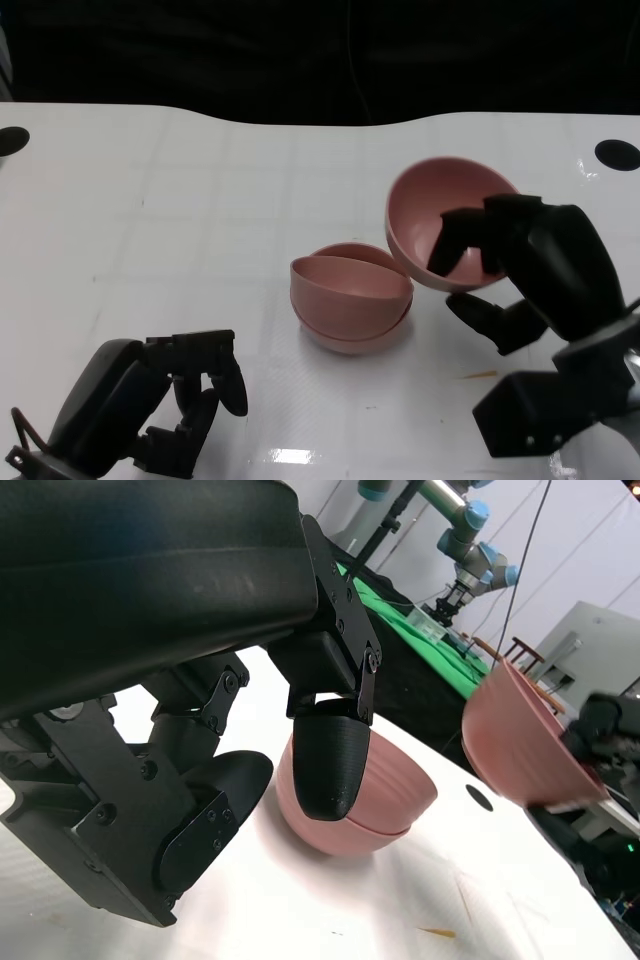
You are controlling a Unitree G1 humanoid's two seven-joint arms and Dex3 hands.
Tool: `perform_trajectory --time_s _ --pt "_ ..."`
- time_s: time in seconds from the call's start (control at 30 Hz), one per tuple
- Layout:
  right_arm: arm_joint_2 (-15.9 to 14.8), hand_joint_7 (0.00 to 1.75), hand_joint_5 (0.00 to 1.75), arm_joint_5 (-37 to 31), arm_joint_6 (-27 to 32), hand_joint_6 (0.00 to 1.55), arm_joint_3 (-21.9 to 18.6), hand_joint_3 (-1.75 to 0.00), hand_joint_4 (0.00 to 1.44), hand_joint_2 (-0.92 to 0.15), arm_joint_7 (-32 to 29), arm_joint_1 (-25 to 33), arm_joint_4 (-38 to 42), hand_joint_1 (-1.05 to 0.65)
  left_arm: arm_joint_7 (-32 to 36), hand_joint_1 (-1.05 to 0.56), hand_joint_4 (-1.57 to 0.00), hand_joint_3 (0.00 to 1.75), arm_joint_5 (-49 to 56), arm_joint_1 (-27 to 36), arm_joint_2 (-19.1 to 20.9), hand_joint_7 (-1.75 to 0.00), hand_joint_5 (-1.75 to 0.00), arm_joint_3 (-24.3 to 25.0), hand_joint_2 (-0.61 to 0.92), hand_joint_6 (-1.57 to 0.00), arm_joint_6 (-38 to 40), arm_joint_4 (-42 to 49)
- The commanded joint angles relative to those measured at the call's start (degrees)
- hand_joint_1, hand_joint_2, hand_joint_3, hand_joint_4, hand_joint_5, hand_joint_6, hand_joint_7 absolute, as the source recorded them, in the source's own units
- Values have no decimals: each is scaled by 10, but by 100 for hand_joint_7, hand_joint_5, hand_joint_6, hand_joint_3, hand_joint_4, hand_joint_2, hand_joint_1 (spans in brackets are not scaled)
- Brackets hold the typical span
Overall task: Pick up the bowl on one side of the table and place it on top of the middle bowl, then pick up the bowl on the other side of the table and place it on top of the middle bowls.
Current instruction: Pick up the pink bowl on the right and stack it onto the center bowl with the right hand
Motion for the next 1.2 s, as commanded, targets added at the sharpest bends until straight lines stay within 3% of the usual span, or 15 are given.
perform_trajectory --time_s 0.03,0.27,0.5,0.53,0.73,1.0,1.2 --pt "7 153 175 14 -13 91 -8 -155 106 -12 2 -25 19 -1 0 2 -90 156 0 -1 5 -144 -170 2 23 -85 -1 7" --pt "17 166 175 23 -24 83 -8 -154 104 -16 9 -44 42 -5 1 2 -90 155 0 -3 4 -145 -170 2 23 -86 -1 10" --pt "26 164 175 45 -25 81 -3 -156 102 -16 47 -66 60 -5 2 2 -90 154 2 -3 3 -145 -170 1 24 -85 1 9" --pt "29 157 175 49 -26 82 0 -147 97 -20 59 -73 66 -7 2 2 -90 154 3 -3 3 -145 -170 1 24 -85 0 10" --pt "38 159 175 60 -42 81 8 -144 98 -25 97 -99 104 -7 0 1 -89 153 3 -1 2 -144 -170 0 25 -85 3 7" --pt "51 132 175 64 -39 88 33 -132 97 -30 164 -135 146 -13 4 2 -90 154 9 -1 -1 -144 -170 -1 24 -85 5 2" --pt "52 131 175 86 -40 90 39 -131 98 -34 231 -148 164 -10 1 1 -89 155 8 -1 -3 -145 -171 -1 24 -85 10 -2"
